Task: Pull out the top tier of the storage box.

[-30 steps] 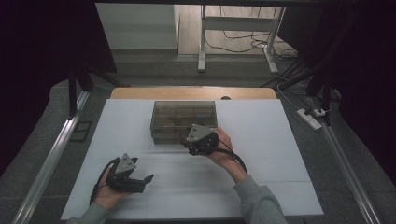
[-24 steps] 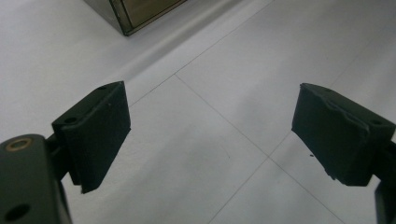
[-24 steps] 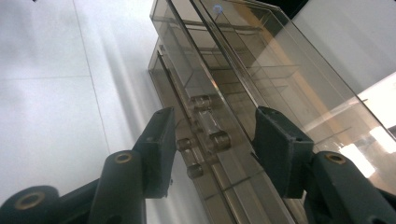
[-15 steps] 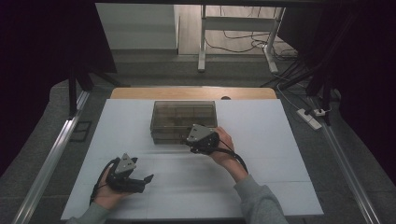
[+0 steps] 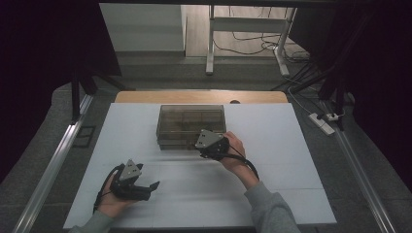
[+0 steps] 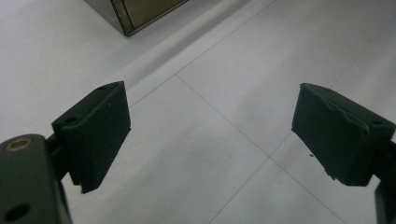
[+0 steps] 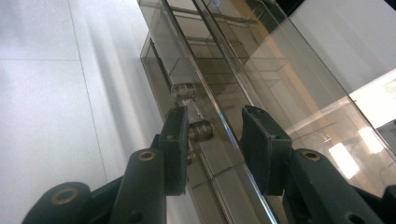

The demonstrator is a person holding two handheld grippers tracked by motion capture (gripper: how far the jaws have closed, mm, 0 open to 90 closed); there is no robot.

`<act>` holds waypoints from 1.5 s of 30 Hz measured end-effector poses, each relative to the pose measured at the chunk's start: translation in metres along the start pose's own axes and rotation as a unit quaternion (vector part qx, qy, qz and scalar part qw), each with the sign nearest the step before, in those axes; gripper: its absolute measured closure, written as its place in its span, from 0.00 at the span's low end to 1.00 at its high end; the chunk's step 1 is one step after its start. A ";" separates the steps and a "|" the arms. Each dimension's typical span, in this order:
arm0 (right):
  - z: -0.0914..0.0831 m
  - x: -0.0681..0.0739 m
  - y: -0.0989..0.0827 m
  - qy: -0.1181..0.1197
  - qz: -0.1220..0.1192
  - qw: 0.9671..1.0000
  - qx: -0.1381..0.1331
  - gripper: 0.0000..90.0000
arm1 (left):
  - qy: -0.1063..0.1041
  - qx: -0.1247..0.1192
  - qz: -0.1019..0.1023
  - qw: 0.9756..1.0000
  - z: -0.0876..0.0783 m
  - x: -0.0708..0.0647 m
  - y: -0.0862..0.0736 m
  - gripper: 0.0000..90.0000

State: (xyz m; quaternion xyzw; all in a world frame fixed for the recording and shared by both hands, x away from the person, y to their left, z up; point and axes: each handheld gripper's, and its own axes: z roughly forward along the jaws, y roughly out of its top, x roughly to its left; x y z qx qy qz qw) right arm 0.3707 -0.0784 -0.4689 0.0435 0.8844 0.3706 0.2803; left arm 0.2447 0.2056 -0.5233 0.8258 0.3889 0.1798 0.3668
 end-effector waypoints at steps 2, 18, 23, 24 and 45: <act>0.000 -0.001 0.000 0.001 -0.002 1.000 0.003 0.68 | 0.000 0.000 0.000 1.000 0.000 0.000 0.000 0.13; -0.001 0.000 0.000 0.007 -0.004 1.000 0.000 0.70 | 0.000 0.000 0.000 1.000 0.000 0.000 0.000 0.13; -0.002 0.001 0.001 0.008 -0.006 1.000 0.002 0.70 | 0.001 0.000 0.001 1.000 0.000 0.000 0.000 0.13; -0.003 0.001 0.001 0.010 -0.007 1.000 0.004 0.70 | 0.001 0.000 0.001 1.000 0.000 0.000 0.000 0.13; -0.005 0.004 0.001 0.012 -0.005 1.000 0.003 0.70 | 0.001 0.000 0.001 1.000 0.000 -0.001 0.000 0.13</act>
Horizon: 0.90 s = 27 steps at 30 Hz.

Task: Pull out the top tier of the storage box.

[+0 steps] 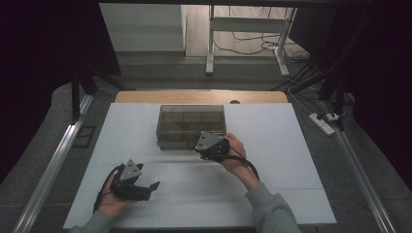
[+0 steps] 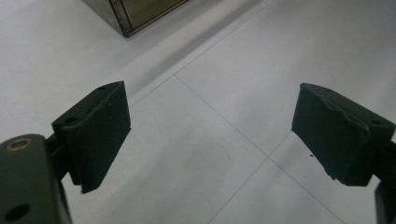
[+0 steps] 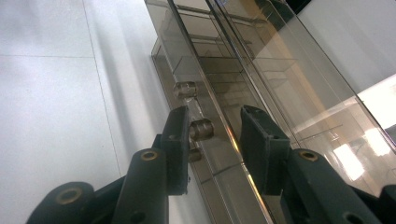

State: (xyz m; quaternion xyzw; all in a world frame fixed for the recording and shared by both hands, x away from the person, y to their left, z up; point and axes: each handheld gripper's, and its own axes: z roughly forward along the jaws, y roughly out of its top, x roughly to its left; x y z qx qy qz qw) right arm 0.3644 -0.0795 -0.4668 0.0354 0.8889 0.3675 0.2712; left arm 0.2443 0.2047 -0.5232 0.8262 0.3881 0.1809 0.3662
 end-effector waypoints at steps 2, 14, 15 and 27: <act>0.000 0.000 0.000 0.001 0.001 1.000 0.000 0.70 | 0.000 0.001 0.000 1.000 0.000 0.000 0.000 0.13; -0.002 0.002 0.001 0.007 0.000 1.000 0.002 0.71 | 0.000 0.001 0.002 1.000 0.000 0.000 0.000 0.13; -0.002 0.002 0.001 0.007 0.000 1.000 0.003 0.71 | -0.001 0.000 0.002 1.000 0.000 0.000 0.000 0.13; -0.006 0.001 0.000 0.008 0.006 1.000 -0.001 0.73 | -0.001 0.001 0.002 1.000 0.000 0.000 0.000 0.13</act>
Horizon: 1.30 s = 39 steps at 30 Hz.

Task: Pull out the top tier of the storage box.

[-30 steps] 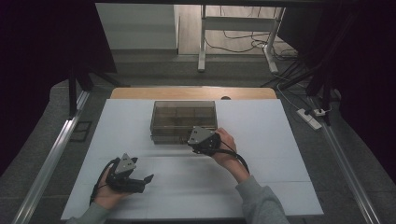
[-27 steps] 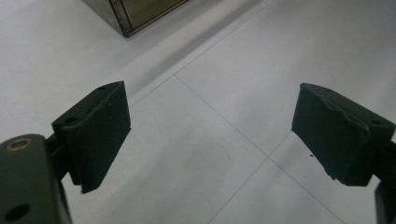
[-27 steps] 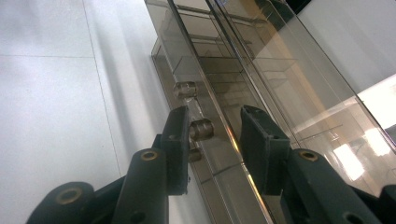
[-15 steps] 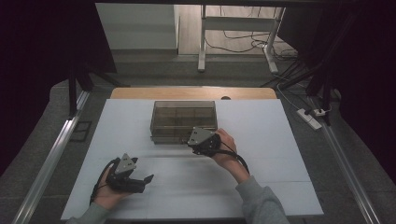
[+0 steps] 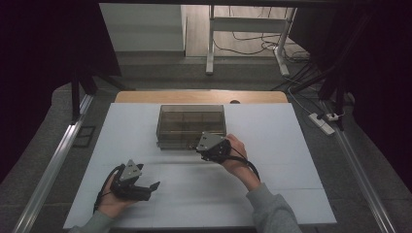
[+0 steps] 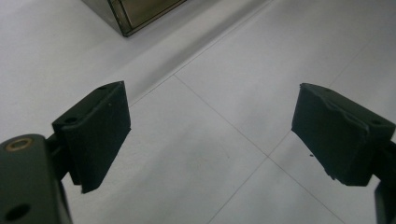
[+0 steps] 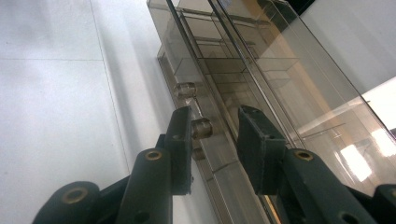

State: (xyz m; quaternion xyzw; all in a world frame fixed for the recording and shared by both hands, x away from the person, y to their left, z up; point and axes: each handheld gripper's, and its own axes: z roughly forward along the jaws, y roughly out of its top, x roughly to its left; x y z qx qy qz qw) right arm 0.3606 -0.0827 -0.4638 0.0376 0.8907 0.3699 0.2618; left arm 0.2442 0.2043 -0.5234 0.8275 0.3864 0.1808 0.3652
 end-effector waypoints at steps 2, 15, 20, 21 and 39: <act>0.000 0.000 0.000 0.000 -0.001 1.000 0.000 0.73 | 0.000 0.000 0.000 1.000 0.000 0.000 0.000 0.13; 0.004 0.000 -0.002 0.004 -0.007 1.000 0.008 0.69 | -0.001 0.003 0.003 1.000 0.001 -0.001 0.000 0.13; 0.006 -0.001 -0.004 0.003 -0.013 1.000 0.010 0.68 | -0.001 0.004 0.003 1.000 0.001 -0.001 0.000 0.13; 0.006 -0.001 -0.004 0.004 -0.014 1.000 0.010 0.68 | 0.000 0.004 0.003 1.000 0.001 -0.001 0.000 0.13; 0.002 0.002 -0.002 0.017 -0.018 1.000 0.014 0.70 | 0.000 0.001 0.001 1.000 0.000 0.000 0.000 0.13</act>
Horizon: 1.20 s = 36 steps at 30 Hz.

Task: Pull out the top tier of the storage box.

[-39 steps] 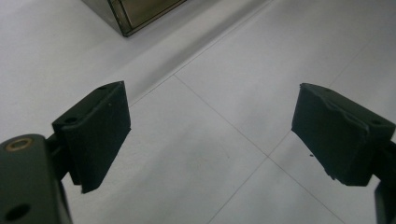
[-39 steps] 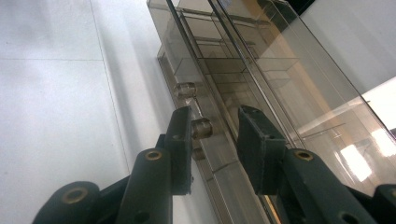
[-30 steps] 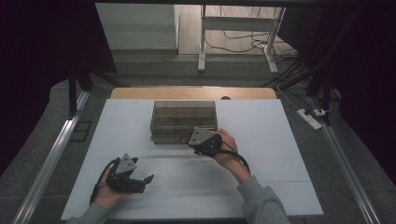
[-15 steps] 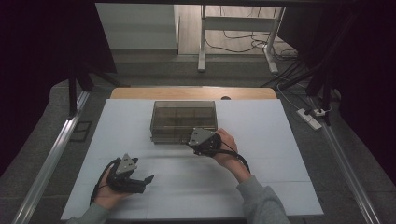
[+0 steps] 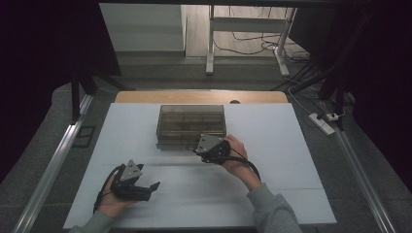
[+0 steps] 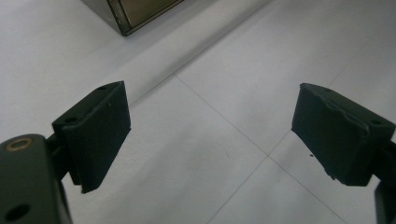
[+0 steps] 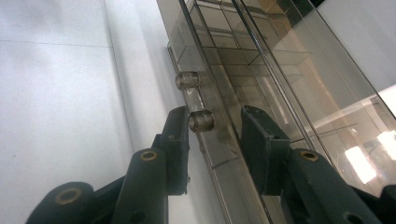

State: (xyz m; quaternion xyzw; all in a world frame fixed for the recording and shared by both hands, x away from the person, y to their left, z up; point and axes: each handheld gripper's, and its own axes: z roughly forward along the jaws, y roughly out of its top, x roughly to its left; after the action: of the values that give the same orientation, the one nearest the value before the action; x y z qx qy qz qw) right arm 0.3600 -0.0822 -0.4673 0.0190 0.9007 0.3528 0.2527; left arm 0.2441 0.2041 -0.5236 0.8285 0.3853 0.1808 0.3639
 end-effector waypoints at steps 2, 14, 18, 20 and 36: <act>0.000 0.000 0.000 0.000 -0.001 1.000 0.001 0.70 | 0.000 0.000 0.000 1.000 0.000 0.000 0.000 0.13; -0.002 0.004 0.001 0.003 -0.003 1.000 0.000 0.70 | 0.000 0.000 0.000 1.000 0.000 0.000 0.000 0.13; -0.003 0.005 0.001 0.004 -0.006 1.000 0.002 0.70 | 0.000 0.000 0.000 1.000 0.000 0.000 0.000 0.13; -0.004 0.005 0.001 0.005 -0.007 1.000 0.004 0.70 | 0.000 0.000 0.000 1.000 0.000 0.000 0.000 0.13; -0.005 0.008 0.002 0.009 -0.006 1.000 0.002 0.71 | 0.000 0.000 0.001 1.000 0.000 0.000 0.000 0.13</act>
State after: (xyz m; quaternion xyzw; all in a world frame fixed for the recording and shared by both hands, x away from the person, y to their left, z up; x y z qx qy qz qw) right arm 0.3500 -0.0825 -0.4667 0.0107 0.9037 0.3498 0.2467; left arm 0.2441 0.2041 -0.5236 0.8289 0.3847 0.1808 0.3635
